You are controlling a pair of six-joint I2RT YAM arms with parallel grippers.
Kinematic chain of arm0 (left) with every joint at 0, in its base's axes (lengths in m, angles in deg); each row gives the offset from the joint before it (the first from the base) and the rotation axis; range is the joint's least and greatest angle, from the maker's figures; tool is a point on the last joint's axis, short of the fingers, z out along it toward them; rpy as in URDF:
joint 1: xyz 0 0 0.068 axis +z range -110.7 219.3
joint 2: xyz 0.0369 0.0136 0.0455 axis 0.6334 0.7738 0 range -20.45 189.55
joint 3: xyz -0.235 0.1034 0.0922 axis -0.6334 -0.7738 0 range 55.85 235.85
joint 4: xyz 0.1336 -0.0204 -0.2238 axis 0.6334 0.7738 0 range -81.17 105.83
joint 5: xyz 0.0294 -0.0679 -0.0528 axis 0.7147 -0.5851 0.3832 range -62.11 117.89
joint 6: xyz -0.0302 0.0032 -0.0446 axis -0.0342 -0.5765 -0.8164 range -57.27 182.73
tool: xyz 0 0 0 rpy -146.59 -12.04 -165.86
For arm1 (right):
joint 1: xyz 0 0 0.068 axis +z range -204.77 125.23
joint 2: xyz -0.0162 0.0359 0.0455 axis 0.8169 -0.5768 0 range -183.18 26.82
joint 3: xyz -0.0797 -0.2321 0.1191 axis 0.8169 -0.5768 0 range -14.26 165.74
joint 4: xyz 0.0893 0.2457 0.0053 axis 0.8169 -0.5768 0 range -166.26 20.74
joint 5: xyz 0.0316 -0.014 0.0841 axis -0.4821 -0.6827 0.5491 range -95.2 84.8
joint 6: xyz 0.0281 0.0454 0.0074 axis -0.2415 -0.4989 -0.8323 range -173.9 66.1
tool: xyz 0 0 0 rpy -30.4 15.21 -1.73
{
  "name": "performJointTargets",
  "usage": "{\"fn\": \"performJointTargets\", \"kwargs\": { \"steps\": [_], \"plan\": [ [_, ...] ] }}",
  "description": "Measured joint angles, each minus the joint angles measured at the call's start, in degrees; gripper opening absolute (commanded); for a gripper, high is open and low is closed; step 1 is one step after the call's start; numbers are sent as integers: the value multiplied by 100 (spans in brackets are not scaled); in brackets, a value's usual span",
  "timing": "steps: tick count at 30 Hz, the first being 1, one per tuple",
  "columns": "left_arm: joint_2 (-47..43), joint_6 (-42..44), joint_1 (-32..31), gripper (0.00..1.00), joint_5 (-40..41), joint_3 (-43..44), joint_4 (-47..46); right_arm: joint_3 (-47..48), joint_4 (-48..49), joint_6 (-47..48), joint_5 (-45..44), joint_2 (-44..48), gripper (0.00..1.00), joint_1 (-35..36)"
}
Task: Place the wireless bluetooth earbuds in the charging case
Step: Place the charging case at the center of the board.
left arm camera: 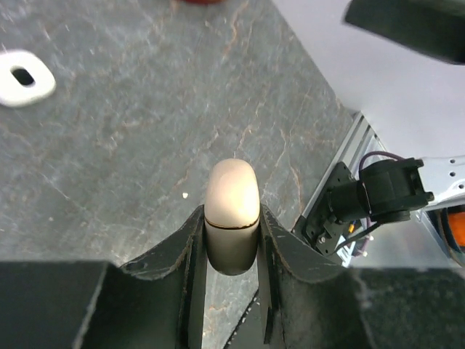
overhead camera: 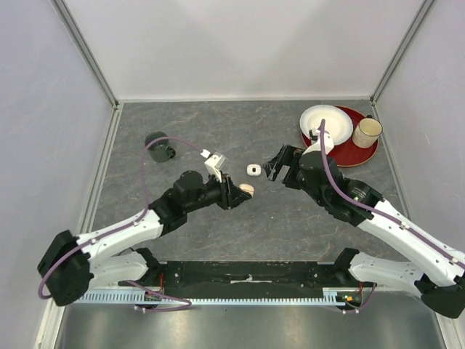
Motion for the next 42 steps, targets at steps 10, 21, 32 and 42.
{"fn": "performJointTargets", "kwargs": {
  "steps": [10, 21, 32, 42],
  "plan": [
    [1762, -1084, 31, 2, -442, 398, -302, -120, -201, -146, -400, 446, 98, 0],
    [3480, -2135, 109, 3, -826, 590, -1320, -413, -295, -278, -396, 605, 98, 0],
    [4321, -2835, 214, 9, -614, 643, -1843, -415, -302, -275, -391, 686, 98, 0],
    [4551, -3115, 245, 18, -509, 721, -1768, -463, -350, -275, -352, 664, 98, -2]
  ]
}}
